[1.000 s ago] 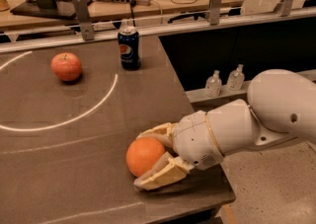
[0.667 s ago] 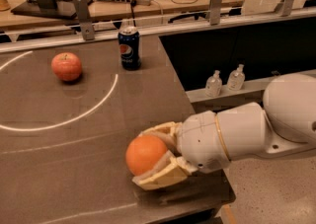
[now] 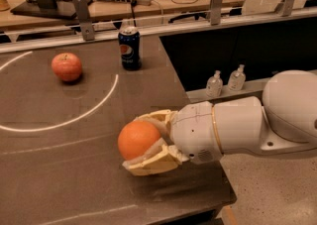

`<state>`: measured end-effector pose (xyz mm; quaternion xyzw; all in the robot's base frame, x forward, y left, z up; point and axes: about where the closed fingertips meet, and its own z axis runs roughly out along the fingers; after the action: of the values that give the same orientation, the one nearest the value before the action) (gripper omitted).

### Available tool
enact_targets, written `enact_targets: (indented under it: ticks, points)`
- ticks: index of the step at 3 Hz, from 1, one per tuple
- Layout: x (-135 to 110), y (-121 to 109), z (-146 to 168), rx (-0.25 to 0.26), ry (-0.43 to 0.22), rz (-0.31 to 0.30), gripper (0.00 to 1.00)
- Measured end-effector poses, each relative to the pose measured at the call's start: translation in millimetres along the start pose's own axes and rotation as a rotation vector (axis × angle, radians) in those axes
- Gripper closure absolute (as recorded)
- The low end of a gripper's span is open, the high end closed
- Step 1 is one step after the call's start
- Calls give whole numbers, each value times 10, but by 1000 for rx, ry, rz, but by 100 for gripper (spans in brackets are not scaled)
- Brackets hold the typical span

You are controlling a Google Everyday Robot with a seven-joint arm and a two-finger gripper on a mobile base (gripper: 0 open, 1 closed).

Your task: Move orange near apple

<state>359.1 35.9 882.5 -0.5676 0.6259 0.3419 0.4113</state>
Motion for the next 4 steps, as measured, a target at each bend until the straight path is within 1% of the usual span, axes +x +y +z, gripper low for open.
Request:
enact_targets:
  ticks: [1,2,3,4]
  points:
    - [-33,-15,26,27,2,2,100]
    - [-193,-221,164,87,-14,-12,100]
    - [-329,-545,321,183,-20,-12,100]
    - [-408,-917,496,250,-19,-4,100]
